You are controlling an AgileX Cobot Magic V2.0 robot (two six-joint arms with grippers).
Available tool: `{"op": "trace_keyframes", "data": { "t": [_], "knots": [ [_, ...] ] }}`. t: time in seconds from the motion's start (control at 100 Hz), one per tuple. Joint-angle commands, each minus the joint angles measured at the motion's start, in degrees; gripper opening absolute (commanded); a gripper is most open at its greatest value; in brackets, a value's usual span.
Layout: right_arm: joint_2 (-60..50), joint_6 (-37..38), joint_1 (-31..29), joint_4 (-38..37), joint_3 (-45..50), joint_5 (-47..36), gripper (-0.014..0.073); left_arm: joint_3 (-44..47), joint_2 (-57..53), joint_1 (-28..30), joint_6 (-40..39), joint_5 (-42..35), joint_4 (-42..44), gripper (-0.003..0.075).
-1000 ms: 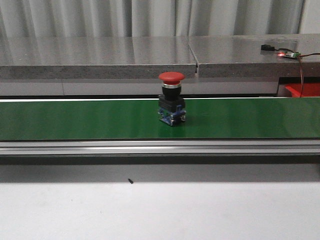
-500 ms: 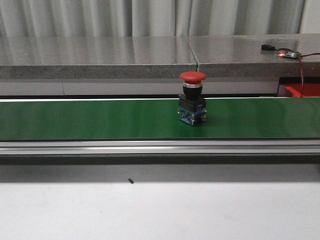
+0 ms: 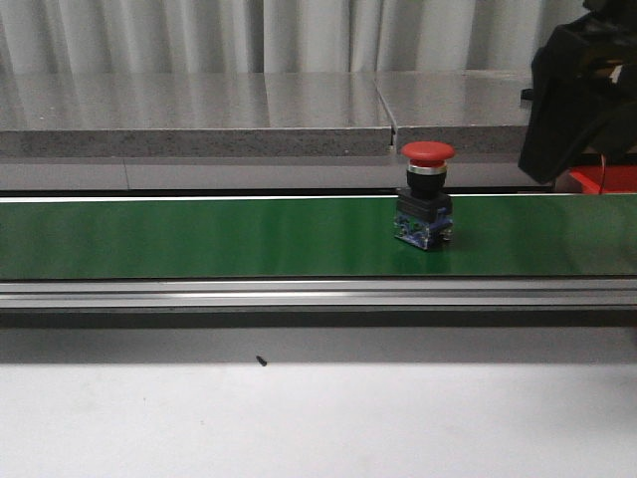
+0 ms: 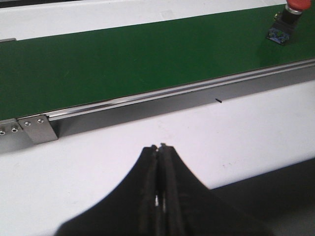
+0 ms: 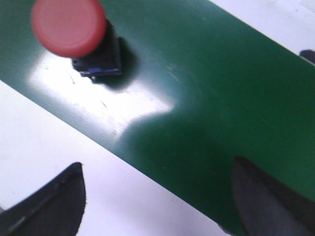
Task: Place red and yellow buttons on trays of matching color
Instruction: 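Move the right gripper above the red button on the belt, then grasp the red button off the belt with the right gripper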
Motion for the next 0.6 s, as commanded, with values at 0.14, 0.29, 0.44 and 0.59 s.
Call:
{"op": "trace_keyframes", "data": {
  "t": [0.14, 0.29, 0.44, 0.59],
  "knots": [
    [3.4, -5.2, 0.2, 8.0, -7.1, 0.1, 0.0590, -1.4, 0.5, -0.5, -0.3, -3.6, -0.7, -0.0019],
    [7.6, -6.2, 0.2, 9.7, -11.0, 1.2, 0.0548, -1.4, 0.5, -0.5, -0.3, -3.6, -0.7, -0.0019],
    [11.1, -6.8, 0.3, 10.7, -13.4, 1.7, 0.0524, -1.4, 0.5, -0.5, -0.3, -3.6, -0.7, -0.0019],
    [12.0, -8.5, 0.3, 13.1, -13.6, 0.2, 0.0423, -1.4, 0.5, -0.5, -0.3, -3.6, -0.7, -0.0019]
  ]
}}
